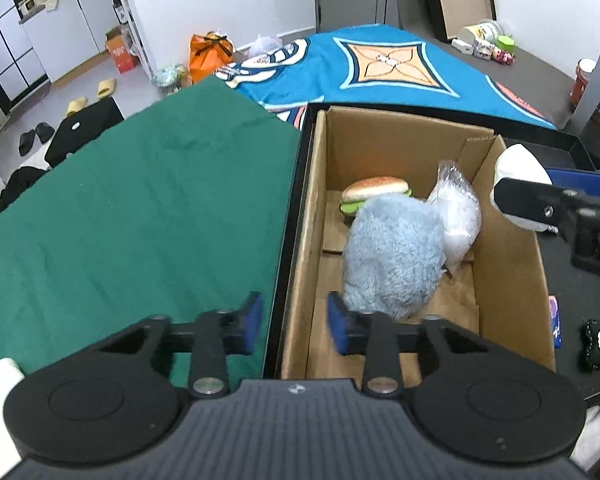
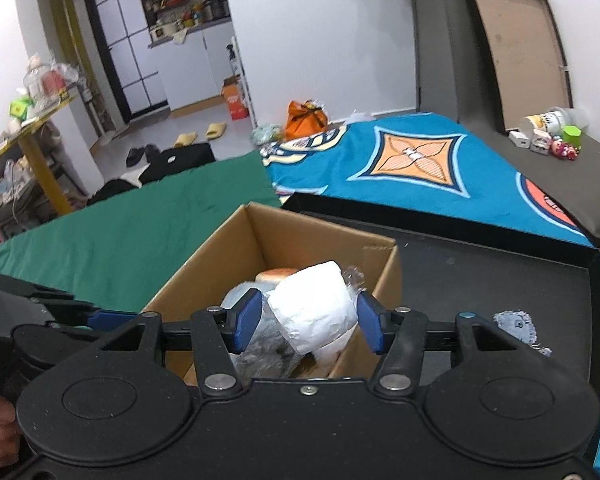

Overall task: Organize soft objects
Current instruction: 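Carry the white towel roll with the right gripper and release it into the box, then reach the right gripper to the black beaded pouch and grasp it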

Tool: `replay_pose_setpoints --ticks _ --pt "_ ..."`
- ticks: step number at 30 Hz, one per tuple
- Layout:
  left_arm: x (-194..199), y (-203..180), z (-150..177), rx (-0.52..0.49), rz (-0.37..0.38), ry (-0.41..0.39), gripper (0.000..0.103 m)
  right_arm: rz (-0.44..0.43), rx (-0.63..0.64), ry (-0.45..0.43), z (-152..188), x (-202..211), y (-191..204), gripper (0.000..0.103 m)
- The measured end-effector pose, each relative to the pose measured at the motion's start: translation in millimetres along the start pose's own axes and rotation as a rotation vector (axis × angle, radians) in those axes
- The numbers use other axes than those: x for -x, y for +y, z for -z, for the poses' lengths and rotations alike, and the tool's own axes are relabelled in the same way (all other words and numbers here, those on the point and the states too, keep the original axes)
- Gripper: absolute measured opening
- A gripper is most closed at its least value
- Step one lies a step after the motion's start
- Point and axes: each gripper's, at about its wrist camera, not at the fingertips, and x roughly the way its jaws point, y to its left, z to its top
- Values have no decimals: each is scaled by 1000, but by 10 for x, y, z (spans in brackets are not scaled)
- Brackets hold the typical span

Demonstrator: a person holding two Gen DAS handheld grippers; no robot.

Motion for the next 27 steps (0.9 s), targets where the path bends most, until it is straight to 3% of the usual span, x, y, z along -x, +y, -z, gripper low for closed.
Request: replay_pose_setpoints --ticks 2,5,14,27 --pt "-27 -16 5 -9 9 10 13 14 3 5 4 -5 0 59" --pt "-10 -7 23 -6 8 -3 10 28 -14 10 7 8 -47 62" --pt "20 47 30 18 35 -23 9 85 -134 16 201 95 -219 63" --pt "96 -34 55 -31 5 -50 14 192 -302 -40 441 329 -459 79"
